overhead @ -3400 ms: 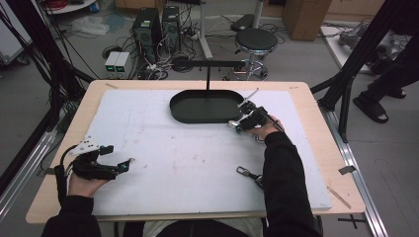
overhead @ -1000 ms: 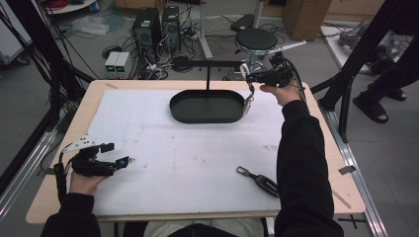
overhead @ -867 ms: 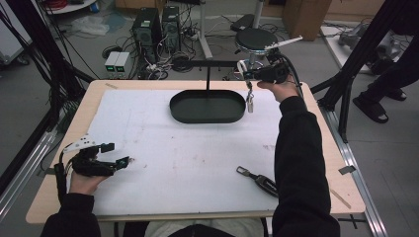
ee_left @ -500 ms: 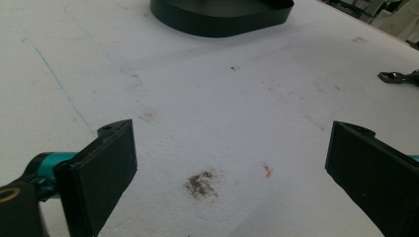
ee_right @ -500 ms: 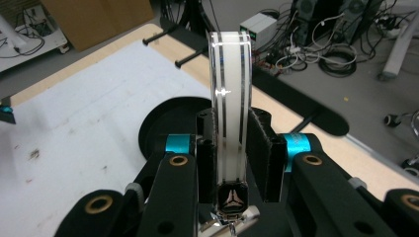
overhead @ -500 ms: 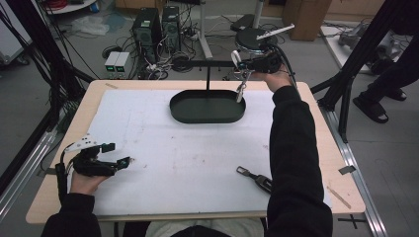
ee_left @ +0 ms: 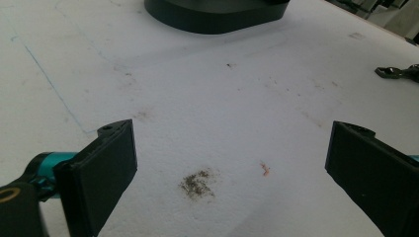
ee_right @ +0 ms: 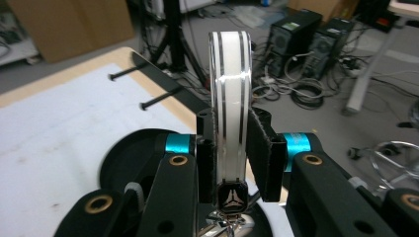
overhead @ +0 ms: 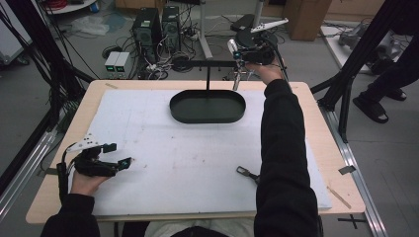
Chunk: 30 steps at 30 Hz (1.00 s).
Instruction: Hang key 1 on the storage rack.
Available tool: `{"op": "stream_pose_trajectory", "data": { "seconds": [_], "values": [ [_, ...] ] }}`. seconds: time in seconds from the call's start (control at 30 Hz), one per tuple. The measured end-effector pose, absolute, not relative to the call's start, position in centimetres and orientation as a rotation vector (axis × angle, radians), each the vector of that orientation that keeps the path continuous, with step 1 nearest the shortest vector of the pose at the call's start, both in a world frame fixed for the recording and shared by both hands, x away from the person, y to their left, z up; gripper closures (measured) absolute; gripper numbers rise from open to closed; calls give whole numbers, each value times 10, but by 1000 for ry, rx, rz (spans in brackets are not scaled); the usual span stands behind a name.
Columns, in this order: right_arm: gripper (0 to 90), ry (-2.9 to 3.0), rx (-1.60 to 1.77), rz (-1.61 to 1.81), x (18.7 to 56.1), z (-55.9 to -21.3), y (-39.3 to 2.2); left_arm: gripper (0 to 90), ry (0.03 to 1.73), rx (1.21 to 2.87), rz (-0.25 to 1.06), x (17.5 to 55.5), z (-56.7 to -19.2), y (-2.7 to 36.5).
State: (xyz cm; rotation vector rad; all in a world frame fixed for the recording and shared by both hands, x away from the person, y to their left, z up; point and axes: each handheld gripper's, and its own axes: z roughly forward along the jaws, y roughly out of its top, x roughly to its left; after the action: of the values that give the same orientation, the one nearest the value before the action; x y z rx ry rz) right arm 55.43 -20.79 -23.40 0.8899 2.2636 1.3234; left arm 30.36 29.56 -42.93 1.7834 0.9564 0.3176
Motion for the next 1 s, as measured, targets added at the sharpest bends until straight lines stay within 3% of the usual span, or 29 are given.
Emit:
{"op": "stream_pose_trajectory", "data": {
  "seconds": [1.0],
  "values": [
    [752, 2195, 889, 1331, 569, -235, -189, 61, 950, 1803, 309, 306, -431, 294]
  ]
}}
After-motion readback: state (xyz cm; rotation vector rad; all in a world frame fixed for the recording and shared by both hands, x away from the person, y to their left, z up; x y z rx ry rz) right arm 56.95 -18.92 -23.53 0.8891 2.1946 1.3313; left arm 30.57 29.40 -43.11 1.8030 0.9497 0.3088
